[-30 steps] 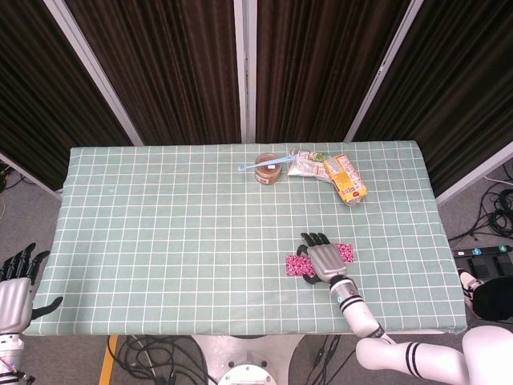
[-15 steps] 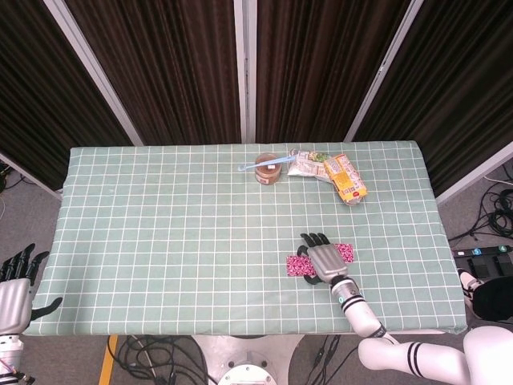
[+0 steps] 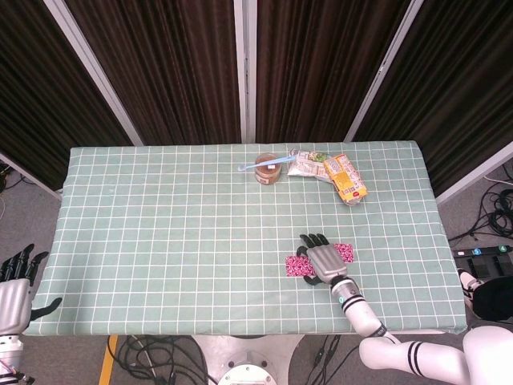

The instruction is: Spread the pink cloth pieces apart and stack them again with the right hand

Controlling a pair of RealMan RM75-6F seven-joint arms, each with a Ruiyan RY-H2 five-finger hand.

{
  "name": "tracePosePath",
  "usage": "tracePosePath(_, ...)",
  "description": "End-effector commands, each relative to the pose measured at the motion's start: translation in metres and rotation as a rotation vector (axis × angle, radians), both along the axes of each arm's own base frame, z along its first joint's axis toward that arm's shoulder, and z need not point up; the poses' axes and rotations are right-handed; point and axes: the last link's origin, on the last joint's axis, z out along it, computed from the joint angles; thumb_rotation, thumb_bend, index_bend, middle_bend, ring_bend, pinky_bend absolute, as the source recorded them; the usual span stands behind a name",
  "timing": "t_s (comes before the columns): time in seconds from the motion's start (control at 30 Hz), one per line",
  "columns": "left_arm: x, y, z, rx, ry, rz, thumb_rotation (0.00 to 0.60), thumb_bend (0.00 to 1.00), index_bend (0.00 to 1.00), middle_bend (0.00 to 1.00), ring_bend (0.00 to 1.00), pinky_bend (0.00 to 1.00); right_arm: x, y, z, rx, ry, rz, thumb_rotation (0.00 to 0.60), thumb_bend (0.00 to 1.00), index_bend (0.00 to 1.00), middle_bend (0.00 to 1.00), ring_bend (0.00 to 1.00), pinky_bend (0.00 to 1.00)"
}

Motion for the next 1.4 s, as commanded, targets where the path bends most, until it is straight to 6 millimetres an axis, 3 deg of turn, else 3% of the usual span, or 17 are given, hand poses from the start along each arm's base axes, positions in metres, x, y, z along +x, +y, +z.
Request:
tracePosePath(0.03, 0.000, 0.000, 0.000, 0.001, 0.001, 0.000, 0.600, 0.16, 0.22, 0.15, 0.11, 0.13, -0.001, 0.001, 0.001, -0.001, 0.004, 0.003, 0.561, 0.17, 0.26, 0.05, 0.00, 0.00)
tracePosePath(0.3, 0.000, 0.000, 0.000, 0.004, 0.001, -0.003, 0.600, 0.16, 0.22, 0.15, 0.11, 0.13, -0.002, -0.002, 0.011, -0.036, -0.002, 0.006, 0.548, 0.17, 0.21, 0.04, 0.00, 0.00)
tracePosePath(0.5, 0.001, 0.001, 0.000, 0.003, 0.001, -0.006, 0.600, 0.16, 0.22, 0.15, 0.11, 0.13, -0.031, -0.010, 0.041, -0.120, 0.017, -0.068, 0.545, 0.17, 0.24, 0.04, 0.00, 0.00)
tracePosePath(0.63, 0.003, 0.002, -0.001, 0.003, -0.001, -0.013, 0.600, 0.16, 0.22, 0.15, 0.11, 0.13, -0.048, -0.011, 0.048, -0.134, 0.041, -0.108, 0.548, 0.17, 0.25, 0.04, 0.00, 0.00)
tracePosePath(0.93, 0.003, 0.000, 0.001, 0.003, 0.007, -0.010, 0.600, 0.16, 0.22, 0.15, 0.11, 0.13, -0.066, -0.008, 0.039, -0.119, 0.059, -0.148, 0.547, 0.17, 0.26, 0.04, 0.00, 0.00)
tracePosePath(1.4, 0.003, 0.001, 0.001, -0.001, 0.008, -0.007, 0.600, 0.16, 0.22, 0.15, 0.11, 0.13, -0.073, -0.013, 0.033, -0.121, 0.058, -0.172, 0.547, 0.17, 0.26, 0.04, 0.00, 0.00)
